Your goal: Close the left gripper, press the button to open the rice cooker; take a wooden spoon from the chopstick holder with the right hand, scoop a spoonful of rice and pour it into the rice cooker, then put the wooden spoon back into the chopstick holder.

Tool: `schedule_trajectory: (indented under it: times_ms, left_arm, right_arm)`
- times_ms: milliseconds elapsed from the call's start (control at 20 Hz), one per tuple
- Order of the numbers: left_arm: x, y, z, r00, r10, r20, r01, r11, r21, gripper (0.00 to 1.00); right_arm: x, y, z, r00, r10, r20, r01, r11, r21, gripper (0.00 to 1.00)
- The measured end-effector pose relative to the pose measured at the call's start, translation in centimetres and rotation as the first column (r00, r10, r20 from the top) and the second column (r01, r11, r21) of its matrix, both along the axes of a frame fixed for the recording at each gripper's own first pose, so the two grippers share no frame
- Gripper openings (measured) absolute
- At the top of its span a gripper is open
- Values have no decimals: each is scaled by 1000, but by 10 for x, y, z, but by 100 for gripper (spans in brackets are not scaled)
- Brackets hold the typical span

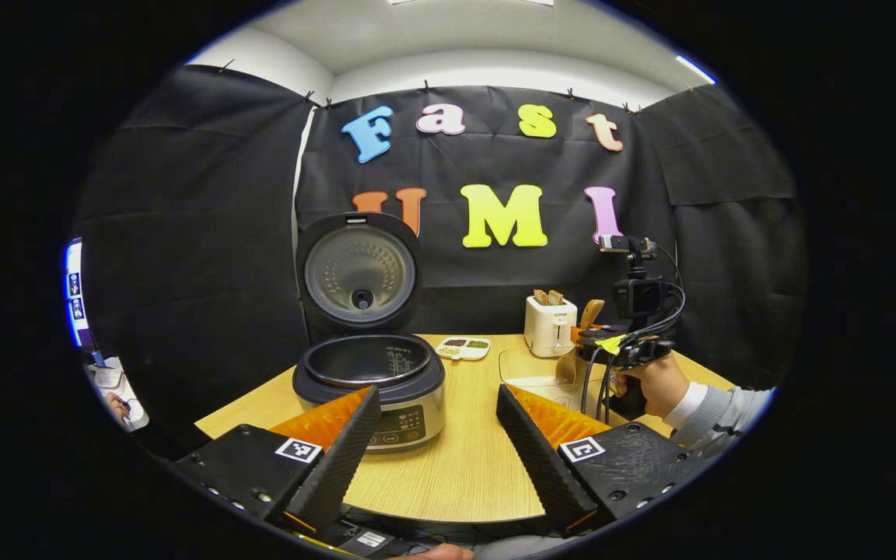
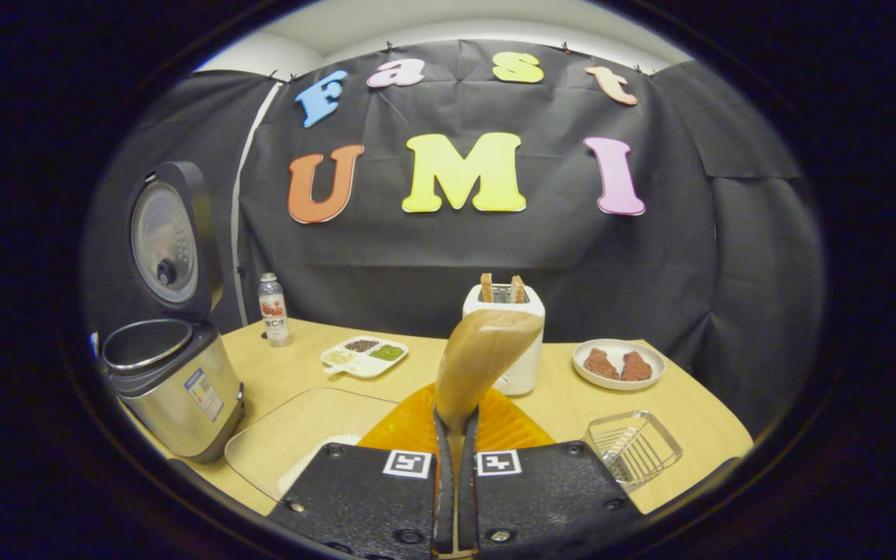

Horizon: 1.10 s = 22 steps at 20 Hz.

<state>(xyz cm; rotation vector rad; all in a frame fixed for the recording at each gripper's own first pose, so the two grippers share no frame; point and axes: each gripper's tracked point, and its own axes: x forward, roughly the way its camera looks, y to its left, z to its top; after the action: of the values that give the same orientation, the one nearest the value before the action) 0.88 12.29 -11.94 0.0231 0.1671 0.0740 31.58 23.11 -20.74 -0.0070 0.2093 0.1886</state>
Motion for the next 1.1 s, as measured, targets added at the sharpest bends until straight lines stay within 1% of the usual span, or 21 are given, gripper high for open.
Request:
schedule_trajectory:
  times_ms: [100,150,200,300,400,500,600,700,800,900,1100]
  left_arm:
    - [3,-1,3,1000,-4,9,4,1000,-2,96]
    - [2,-3,4,1000,-8,11,8,1000,-1,100]
    - [1,-4,6,1000,-12,15,12,1000,2,95]
    - [2,-6,5,1000,-14,15,14,1000,4,96]
    - [1,-6,5,1000,-15,15,15,1000,3,96]
    - [0,-5,4,1000,-13,13,13,1000,-3,96]
    - [-1,-3,3,1000,-7,11,8,1000,-7,96]
    - [-2,-3,4,1000,-8,11,8,1000,-10,96]
    - [-4,-2,6,1000,-6,13,6,1000,-10,96]
    - [-5,-1,8,1000,-4,20,4,1000,-10,95]
    - [-9,2,8,1000,4,17,-3,1000,-9,96]
  right_arm:
    - [-5,10,-13,998,27,-55,-25,999,40,8]
    - [-7,13,-14,997,35,-69,-32,998,54,8]
    - [-8,11,-14,997,30,-74,-26,998,58,8]
    - [-10,14,-15,996,35,-81,-30,998,62,8]
    - [-15,20,-19,993,50,-107,-40,995,86,8]
    - [-19,29,-30,984,71,-163,-48,989,140,8]
    - [-23,30,-32,978,71,-196,-31,980,197,8]
    - [-23,31,-33,969,80,-232,-14,962,271,8]
    - [-22,34,-36,952,119,-280,-5,927,376,8]
    - [-19,32,-36,940,146,-309,11,891,454,8]
    - [-20,34,-36,911,214,-354,58,781,622,8]
